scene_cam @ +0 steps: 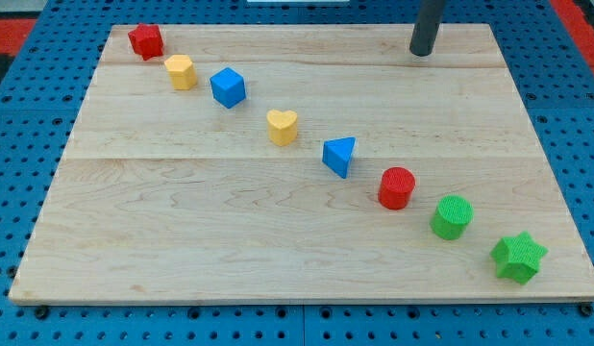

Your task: Point your arm at top center

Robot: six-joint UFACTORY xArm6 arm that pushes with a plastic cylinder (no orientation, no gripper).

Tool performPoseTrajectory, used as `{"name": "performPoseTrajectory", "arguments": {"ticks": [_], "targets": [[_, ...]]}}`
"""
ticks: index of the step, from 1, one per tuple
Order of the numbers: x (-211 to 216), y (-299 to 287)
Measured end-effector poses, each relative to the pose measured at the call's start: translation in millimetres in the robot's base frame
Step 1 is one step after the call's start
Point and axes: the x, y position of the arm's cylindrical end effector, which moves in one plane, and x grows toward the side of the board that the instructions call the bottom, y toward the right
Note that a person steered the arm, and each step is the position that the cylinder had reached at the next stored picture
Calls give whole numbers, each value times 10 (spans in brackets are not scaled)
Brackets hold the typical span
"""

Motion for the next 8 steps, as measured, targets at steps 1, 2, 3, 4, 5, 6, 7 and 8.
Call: {"name": "performPoseTrajectory", "arguments": {"ticks": [1,2,3,4,5,6,7,8], "targets": [[6,8],[6,6],[20,-58],[34,-39],[-412,-663],[-581,-1174],[-569,-1312],[-569,-1312]]}}
